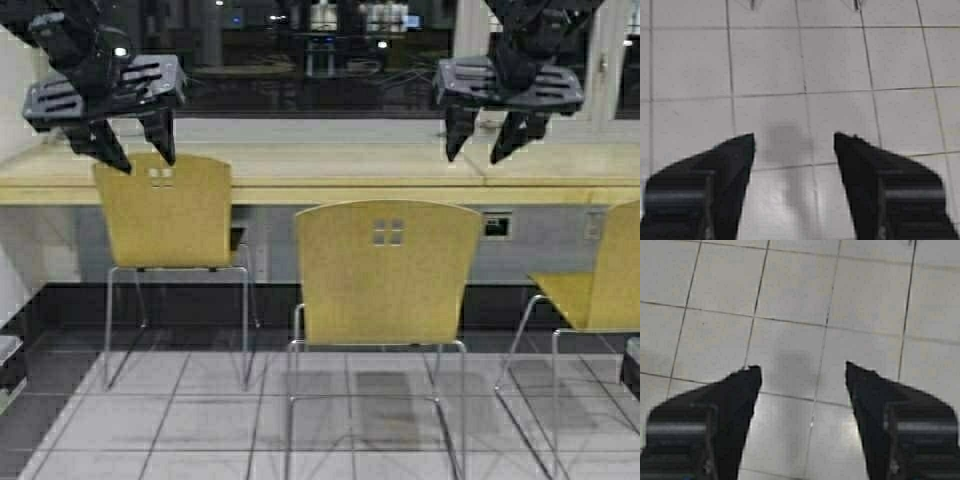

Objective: Push the chairs under the table

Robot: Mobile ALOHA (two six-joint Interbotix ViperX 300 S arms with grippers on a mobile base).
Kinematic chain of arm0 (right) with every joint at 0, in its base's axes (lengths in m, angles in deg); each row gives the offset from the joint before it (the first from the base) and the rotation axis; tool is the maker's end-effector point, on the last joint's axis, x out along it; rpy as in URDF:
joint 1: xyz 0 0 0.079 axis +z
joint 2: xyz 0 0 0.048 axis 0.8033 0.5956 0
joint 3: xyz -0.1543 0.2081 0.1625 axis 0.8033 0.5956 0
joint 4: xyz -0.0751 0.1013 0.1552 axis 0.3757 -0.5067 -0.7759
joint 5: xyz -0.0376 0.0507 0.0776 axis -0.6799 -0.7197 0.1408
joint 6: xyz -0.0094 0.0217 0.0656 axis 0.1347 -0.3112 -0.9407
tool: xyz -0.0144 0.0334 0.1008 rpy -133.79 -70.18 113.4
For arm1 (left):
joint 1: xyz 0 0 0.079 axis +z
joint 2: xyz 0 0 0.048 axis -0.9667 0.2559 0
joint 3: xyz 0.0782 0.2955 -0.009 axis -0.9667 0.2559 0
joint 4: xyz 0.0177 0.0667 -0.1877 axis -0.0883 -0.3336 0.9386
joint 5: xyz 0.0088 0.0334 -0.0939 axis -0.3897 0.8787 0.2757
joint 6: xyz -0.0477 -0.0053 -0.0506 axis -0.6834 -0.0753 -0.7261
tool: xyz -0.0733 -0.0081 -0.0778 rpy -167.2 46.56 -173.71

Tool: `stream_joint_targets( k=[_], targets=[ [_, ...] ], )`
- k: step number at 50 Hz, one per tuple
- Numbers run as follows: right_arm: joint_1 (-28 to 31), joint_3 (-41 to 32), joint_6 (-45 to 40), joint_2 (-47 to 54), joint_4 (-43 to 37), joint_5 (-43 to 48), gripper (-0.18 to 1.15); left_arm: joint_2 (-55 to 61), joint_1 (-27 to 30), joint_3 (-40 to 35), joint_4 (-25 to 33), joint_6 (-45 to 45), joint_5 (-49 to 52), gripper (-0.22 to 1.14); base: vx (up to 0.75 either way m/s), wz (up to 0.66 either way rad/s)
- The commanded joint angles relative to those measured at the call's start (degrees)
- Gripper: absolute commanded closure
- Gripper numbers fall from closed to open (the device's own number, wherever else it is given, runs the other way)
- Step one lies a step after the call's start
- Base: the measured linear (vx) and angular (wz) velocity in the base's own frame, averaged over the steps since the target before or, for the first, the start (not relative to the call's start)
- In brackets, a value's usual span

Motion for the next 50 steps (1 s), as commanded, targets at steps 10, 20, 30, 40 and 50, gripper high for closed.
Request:
stream_joint_targets(
  k=[10, 20, 30, 40, 50],
  targets=[
    [-3.6, 3.43, -18.37, 5.19, -11.95, 14.33, 0.09, 10.81, -0.62, -5.1, 7.73, -15.82, -6.5, 0.06, 0.09, -0.13],
    [-3.6, 2.2, -27.69, 9.67, -15.03, 16.17, 0.09, 15.21, -4.13, -8.26, 9.49, -21.62, -10.11, 0.06, 0.12, -0.14],
    [-2.55, 4.31, -30.59, 10.9, -15.29, 16.61, 0.09, 17.67, -5.1, -8.53, 11.78, -23.55, -11.34, 0.06, 0.16, -0.06],
    [-1.85, 4.48, -32.61, 10.55, -17.14, 17.67, 0.09, 18.11, -6.59, -8.88, 13.89, -25.84, -13.71, 0.06, 0.21, 0.0],
    [-1.58, 4.48, -33.49, 9.93, -19.42, 18.02, 0.09, 18.02, -6.94, -8.96, 15.03, -27.77, -13.71, 0.06, 0.24, 0.04]
  ],
)
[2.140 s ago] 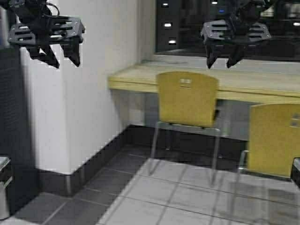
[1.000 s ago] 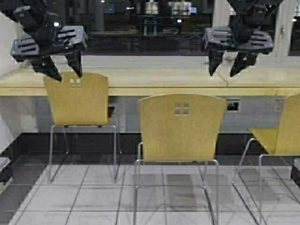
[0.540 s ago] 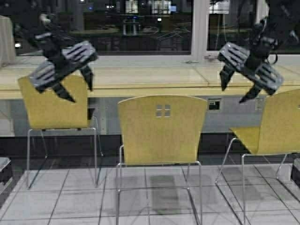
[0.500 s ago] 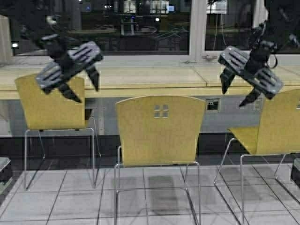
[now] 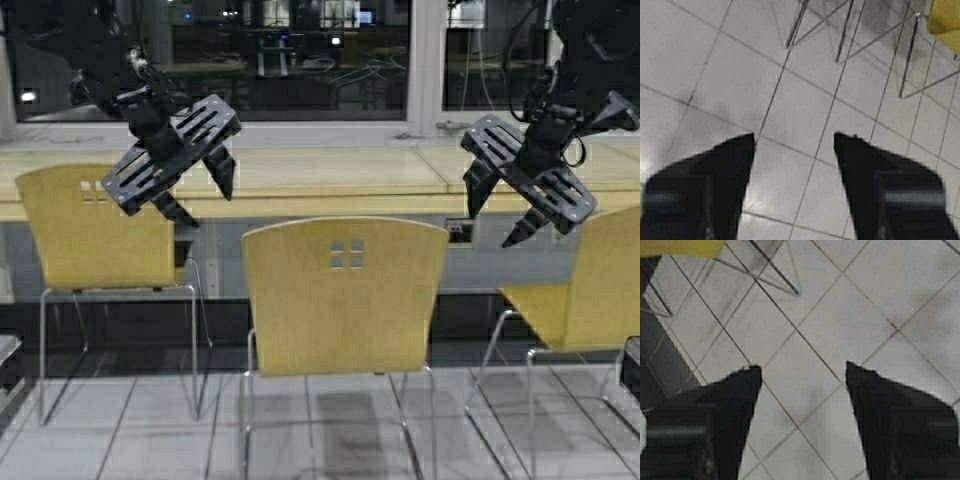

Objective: Push the chairs under the table

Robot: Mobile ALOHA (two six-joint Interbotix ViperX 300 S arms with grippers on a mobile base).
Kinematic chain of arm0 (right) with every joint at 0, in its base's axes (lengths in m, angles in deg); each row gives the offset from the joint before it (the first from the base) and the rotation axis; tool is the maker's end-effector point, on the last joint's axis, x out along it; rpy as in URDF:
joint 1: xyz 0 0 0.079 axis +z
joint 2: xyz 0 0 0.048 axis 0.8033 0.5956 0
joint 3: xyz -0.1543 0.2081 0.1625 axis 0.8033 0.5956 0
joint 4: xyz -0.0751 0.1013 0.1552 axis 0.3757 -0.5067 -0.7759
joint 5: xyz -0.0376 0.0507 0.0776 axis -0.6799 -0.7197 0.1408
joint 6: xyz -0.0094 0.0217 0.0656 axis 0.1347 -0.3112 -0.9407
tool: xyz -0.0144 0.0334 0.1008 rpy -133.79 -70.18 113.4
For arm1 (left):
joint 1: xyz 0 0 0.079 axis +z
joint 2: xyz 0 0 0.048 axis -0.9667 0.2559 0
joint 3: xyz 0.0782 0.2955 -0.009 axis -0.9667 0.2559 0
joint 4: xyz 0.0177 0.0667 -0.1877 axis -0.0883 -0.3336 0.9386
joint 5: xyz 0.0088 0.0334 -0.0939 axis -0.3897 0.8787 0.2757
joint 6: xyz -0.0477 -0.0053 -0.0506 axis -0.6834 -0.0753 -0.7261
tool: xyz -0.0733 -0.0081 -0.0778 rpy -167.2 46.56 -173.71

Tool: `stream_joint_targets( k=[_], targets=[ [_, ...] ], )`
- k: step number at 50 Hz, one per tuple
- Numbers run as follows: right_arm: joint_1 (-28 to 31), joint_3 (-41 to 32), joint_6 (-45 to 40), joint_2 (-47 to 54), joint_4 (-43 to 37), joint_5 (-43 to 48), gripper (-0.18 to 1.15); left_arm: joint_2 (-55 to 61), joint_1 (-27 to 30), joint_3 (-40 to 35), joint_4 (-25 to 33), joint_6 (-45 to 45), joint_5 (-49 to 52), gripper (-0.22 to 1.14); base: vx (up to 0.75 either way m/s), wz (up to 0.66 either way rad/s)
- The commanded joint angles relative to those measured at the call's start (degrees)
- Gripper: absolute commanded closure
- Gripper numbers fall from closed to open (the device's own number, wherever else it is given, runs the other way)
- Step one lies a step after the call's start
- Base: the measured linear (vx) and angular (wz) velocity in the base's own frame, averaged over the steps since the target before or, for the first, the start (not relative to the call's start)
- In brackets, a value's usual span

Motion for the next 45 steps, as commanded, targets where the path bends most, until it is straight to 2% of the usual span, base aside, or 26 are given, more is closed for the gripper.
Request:
stream_joint_targets(
  k=[1, 12, 20, 45],
  targets=[
    [0.35, -0.44, -0.79, -2.02, -2.02, 0.53, 0.09, -0.88, 0.09, -0.97, 1.23, -1.76, -0.44, 0.06, 0.26, 0.06],
    [0.97, 0.88, -0.79, -3.78, -13.27, 0.62, 0.09, -0.62, -3.25, -1.67, 10.46, -11.6, -4.48, 0.06, 0.28, 0.13],
    [3.16, 1.14, -0.7, -5.8, -17.75, 0.88, 0.09, -0.26, -5.36, -2.81, 10.46, -12.83, -5.54, 0.06, 0.27, 0.11],
    [3.69, -0.53, 1.67, -4.57, -17.84, 1.49, 0.09, 0.88, -5.63, -2.64, 10.9, -13.36, -5.54, 0.06, 0.28, -0.06]
  ],
)
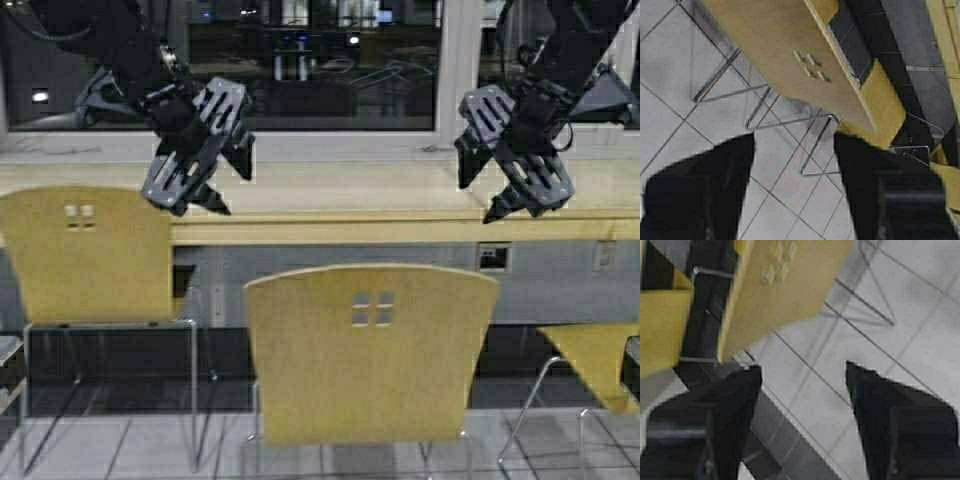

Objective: Push the chairs under the table

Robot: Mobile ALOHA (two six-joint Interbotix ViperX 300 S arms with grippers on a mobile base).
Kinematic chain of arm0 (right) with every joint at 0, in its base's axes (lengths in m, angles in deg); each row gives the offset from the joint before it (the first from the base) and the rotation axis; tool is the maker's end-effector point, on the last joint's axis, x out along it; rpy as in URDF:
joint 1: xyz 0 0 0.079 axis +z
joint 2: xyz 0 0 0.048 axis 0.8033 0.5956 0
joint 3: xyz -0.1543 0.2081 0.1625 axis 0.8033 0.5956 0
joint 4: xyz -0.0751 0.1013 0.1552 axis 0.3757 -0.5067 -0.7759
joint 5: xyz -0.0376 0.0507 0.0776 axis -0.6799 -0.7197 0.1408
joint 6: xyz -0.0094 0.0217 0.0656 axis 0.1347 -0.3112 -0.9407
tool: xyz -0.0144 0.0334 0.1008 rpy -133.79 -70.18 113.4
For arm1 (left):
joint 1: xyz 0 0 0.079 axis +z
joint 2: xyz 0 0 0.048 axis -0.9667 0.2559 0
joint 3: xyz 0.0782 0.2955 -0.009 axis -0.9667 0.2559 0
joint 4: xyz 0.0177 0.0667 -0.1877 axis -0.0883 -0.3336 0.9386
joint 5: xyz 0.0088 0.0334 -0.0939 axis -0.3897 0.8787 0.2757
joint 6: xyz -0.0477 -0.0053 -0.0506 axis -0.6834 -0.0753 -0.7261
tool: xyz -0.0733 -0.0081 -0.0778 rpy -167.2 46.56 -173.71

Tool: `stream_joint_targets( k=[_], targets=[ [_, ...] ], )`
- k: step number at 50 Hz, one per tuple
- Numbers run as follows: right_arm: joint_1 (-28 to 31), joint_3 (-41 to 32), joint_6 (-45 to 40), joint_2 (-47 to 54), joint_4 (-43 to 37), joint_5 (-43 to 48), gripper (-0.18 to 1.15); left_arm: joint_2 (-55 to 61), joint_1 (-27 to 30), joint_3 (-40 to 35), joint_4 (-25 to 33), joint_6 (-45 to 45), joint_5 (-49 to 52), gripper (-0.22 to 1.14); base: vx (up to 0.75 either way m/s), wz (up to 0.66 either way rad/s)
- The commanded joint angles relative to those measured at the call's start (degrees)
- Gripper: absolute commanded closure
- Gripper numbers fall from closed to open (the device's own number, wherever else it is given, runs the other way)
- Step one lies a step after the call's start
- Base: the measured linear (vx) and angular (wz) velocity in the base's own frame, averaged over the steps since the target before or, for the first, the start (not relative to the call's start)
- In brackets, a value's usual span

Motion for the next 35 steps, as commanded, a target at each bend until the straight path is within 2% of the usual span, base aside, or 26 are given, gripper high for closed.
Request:
stream_joint_targets(
  k=[1, 16, 35],
  targets=[
    [0.09, -0.97, 0.26, -0.26, 0.0, 0.44, 0.09, -0.44, -0.44, -0.44, 0.26, -0.18, -0.26, 0.06, 0.28, -0.14],
    [0.26, -0.62, 2.55, 0.88, 0.62, -0.62, 0.09, 0.18, -2.37, 0.53, 1.05, -0.26, -0.18, 0.06, 0.24, -0.12],
    [2.64, -1.49, 2.29, 5.63, 0.53, -0.53, 0.09, 4.75, -4.04, -0.88, 2.2, -0.7, -0.18, 0.06, 0.16, 0.03]
  ],
)
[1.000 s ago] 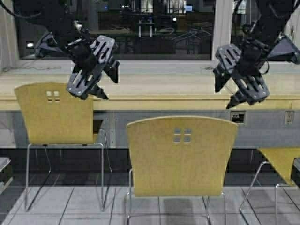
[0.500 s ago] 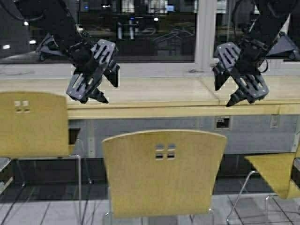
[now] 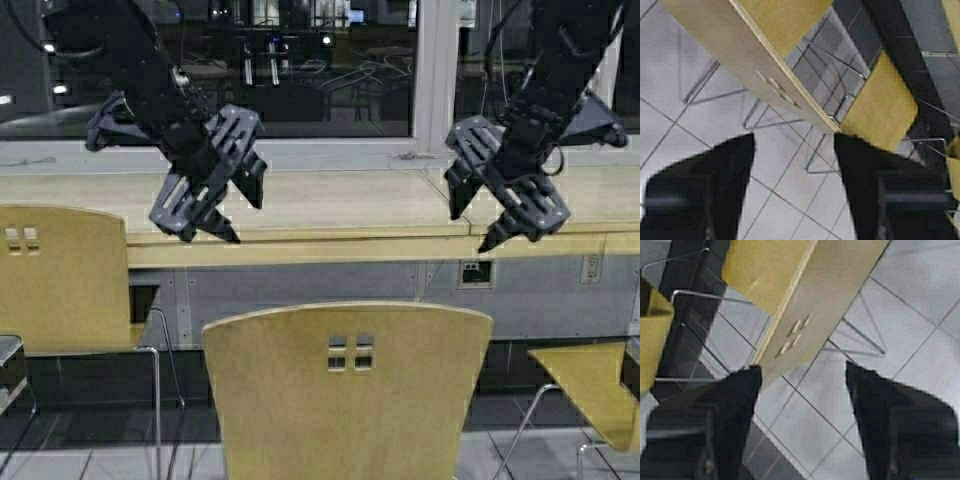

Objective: Push the chairs under the table

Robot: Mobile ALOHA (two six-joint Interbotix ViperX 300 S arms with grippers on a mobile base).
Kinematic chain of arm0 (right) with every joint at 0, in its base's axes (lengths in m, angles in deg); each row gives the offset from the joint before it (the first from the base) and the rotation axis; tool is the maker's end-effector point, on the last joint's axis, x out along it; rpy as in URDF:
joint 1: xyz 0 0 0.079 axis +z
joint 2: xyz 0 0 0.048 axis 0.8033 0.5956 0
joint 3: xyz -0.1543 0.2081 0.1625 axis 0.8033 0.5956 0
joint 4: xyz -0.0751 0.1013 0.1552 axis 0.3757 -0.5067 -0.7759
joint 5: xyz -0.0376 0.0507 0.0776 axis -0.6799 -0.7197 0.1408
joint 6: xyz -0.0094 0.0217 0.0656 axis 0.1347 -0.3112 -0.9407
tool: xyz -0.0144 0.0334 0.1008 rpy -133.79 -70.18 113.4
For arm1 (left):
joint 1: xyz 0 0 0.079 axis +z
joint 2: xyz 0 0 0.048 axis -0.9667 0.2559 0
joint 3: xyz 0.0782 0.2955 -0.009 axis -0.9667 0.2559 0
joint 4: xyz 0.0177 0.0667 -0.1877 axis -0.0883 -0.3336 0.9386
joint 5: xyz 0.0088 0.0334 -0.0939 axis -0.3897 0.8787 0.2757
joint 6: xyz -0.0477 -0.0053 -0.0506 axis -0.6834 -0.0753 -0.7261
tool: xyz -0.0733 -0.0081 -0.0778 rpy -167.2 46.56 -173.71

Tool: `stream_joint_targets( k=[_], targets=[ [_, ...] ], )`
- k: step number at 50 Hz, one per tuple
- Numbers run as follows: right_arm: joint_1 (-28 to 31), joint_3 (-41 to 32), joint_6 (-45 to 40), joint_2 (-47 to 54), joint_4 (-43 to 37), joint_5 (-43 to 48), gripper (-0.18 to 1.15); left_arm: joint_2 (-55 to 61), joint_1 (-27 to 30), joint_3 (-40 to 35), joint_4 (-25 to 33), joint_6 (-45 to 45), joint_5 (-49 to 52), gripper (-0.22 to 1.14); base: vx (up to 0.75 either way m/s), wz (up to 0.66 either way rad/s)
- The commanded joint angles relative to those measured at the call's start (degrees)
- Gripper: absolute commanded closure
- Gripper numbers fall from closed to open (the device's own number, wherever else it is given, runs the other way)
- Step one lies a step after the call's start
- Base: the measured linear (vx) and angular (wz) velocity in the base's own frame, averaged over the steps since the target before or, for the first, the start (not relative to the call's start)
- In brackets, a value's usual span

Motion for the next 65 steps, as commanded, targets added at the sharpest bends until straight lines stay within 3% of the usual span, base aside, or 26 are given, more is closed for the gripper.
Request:
stream_joint_targets(
  k=[1, 27, 65],
  targets=[
    [0.79, -1.49, -0.44, 1.32, 0.0, 0.26, 0.09, 2.02, -0.97, -2.02, 0.88, -0.62, -0.18, 0.06, 0.11, 0.04],
    [1.23, -12.3, -2.99, 17.05, -0.26, 0.44, 0.09, 18.63, -2.37, -16.35, 3.34, -7.65, -0.44, 0.06, 0.05, 0.03],
    [-2.37, -29.18, -4.66, 34.8, -0.26, 0.09, 0.09, 35.33, 2.2, -31.03, 7.56, -8.26, -0.97, 0.06, 0.01, 0.0]
  ],
)
